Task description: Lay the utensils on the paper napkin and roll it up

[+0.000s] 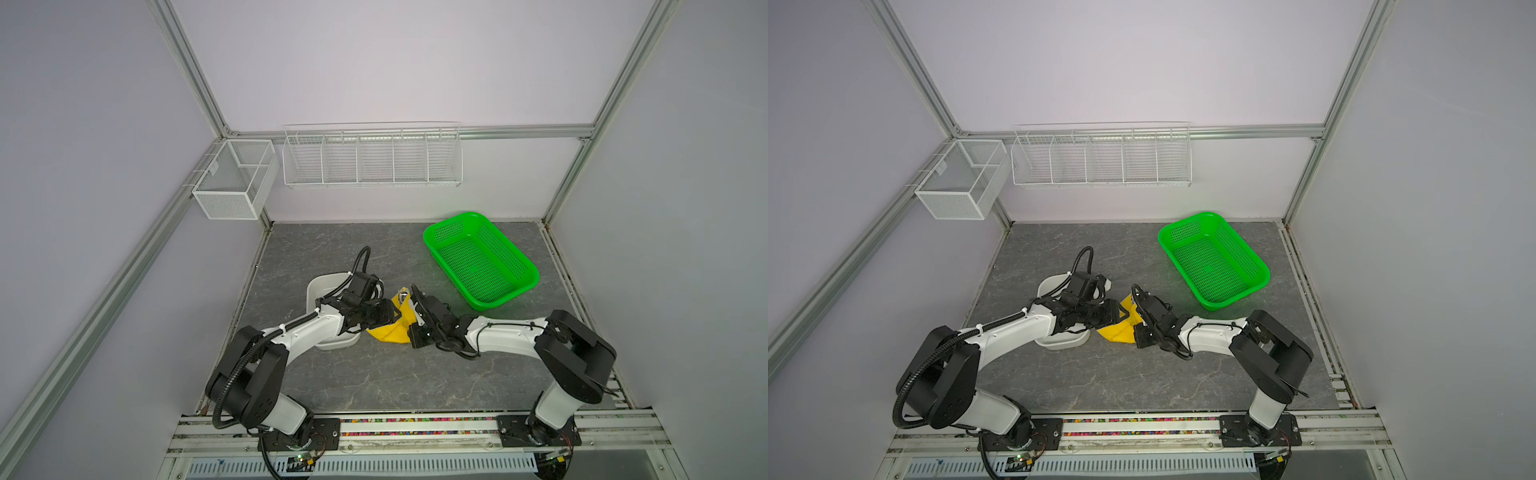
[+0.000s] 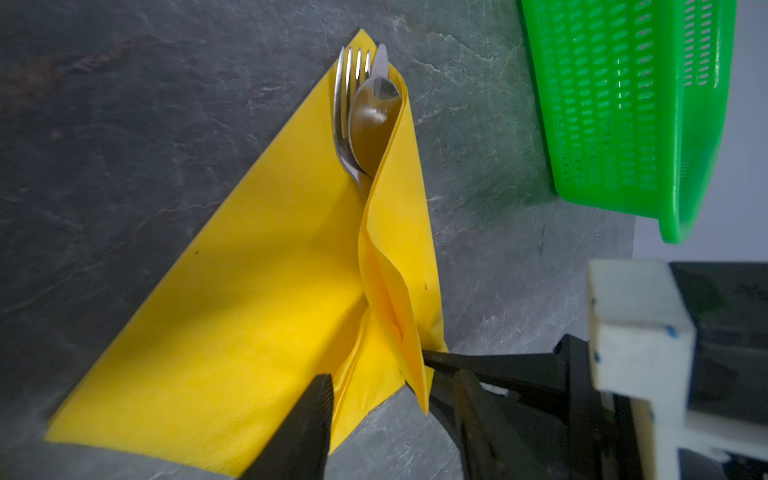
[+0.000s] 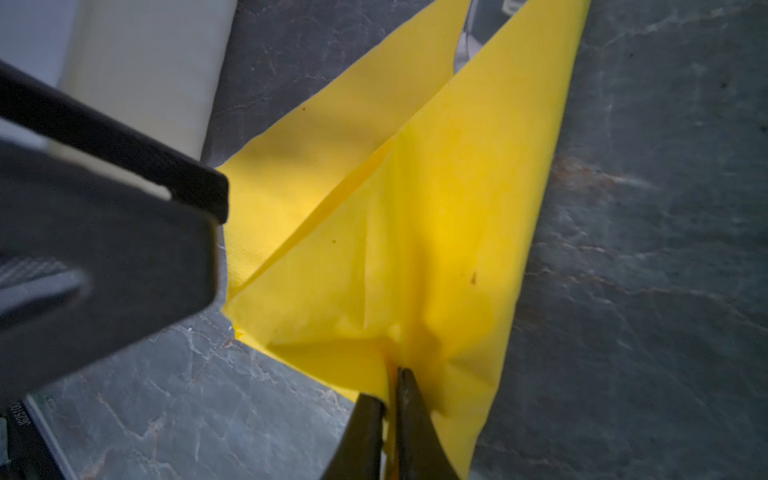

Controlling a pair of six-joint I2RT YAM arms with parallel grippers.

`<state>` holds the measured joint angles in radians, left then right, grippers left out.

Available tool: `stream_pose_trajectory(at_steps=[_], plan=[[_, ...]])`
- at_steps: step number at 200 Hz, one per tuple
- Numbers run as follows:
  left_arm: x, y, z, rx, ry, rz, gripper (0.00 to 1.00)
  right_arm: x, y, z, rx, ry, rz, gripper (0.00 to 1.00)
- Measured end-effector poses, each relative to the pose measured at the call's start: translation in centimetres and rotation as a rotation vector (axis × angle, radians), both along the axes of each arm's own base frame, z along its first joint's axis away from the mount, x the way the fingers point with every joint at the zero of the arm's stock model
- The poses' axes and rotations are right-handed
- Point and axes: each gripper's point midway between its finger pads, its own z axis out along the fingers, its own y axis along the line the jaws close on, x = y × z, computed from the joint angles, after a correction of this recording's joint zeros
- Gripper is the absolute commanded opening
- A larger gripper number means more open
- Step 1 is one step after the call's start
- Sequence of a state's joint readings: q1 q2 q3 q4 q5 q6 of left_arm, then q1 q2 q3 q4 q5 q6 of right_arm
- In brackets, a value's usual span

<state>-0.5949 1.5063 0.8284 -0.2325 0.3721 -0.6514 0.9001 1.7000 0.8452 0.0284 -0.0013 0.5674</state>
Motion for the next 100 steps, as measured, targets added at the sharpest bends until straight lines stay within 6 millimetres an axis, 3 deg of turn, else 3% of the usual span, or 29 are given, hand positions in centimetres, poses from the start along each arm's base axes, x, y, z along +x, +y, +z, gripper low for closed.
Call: stream_pose_trajectory(at_steps=[52, 100], plan=[[-0.7, -0.8, -2.1, -0.007, 0.084, -0.038, 0.47, 0.0, 0.0, 0.0, 0.0, 0.0, 0.0, 0.14], [-0.7, -1.0, -2.5, -0.011, 0.103, -0.041, 0.13, 0.0, 0.0, 0.0, 0.0, 0.001, -0.001, 0.2]])
